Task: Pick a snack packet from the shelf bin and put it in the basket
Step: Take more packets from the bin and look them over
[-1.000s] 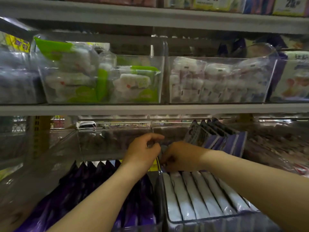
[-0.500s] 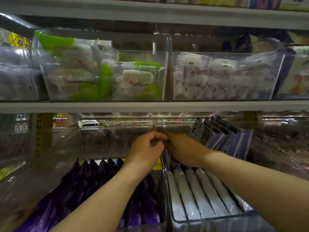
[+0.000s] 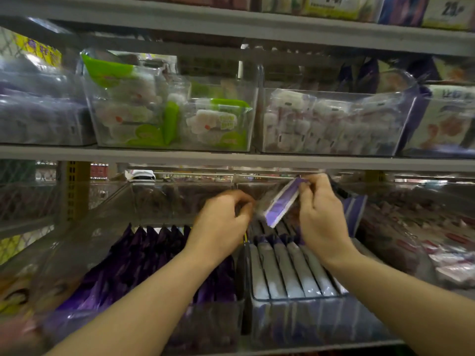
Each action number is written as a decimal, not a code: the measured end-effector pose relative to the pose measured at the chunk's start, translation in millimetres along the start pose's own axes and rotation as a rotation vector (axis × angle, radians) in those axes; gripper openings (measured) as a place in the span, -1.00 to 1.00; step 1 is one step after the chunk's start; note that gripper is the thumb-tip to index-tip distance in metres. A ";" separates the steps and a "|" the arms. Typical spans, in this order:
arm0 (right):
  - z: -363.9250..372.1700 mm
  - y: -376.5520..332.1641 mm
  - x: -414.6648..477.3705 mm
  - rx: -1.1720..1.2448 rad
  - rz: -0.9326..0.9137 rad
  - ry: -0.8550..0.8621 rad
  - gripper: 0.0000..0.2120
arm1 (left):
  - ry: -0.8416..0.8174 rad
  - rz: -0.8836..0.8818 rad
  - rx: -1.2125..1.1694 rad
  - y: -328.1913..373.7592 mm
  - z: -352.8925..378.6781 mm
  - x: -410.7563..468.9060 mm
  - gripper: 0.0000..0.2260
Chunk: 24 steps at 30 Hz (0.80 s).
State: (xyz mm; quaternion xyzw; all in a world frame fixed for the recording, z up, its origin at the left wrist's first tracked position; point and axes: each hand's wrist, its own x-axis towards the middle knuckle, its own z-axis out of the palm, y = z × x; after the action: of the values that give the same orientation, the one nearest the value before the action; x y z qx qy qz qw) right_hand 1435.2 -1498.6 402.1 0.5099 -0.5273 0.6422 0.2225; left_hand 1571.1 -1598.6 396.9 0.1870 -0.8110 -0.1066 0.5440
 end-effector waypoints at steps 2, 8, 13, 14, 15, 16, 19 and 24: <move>-20.7 -7.8 -20.1 0.052 0.022 0.079 -0.85 | 0.082 0.045 -0.039 20.2 -8.7 -23.4 -0.84; -65.4 -34.4 -87.4 0.365 0.258 0.193 -0.84 | 0.045 -0.185 -0.300 67.0 -17.3 -94.8 -0.55; -85.2 -48.2 -154.9 0.446 0.321 0.098 -0.89 | -0.205 -0.500 -0.666 83.7 -8.9 -139.8 -0.65; -88.5 -47.4 -167.0 0.477 0.332 0.062 -0.88 | -0.254 -0.558 -0.788 85.6 -6.6 -147.6 -0.69; -92.3 -45.2 -179.3 0.505 0.343 0.020 -0.86 | -0.298 -0.605 -0.903 85.8 -4.5 -156.2 -0.72; -96.1 -43.4 -190.3 0.533 0.353 -0.027 -0.84 | -0.327 -0.635 -0.998 85.7 -2.0 -164.9 -0.73; -109.8 -30.5 -217.5 0.605 0.380 -0.191 -0.71 | -0.341 -0.650 -1.082 79.3 2.0 -193.7 -0.74; -123.5 2.8 -240.8 0.538 0.628 -0.411 -0.67 | -0.548 -0.596 -0.890 66.2 7.1 -247.3 -0.60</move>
State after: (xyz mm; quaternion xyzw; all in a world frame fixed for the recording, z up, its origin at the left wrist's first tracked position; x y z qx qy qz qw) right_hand 1472.6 -1327.2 196.0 0.4817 -0.5041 0.6781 -0.2325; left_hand 1635.8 -1435.0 210.8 0.1265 -0.7118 -0.6281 0.2877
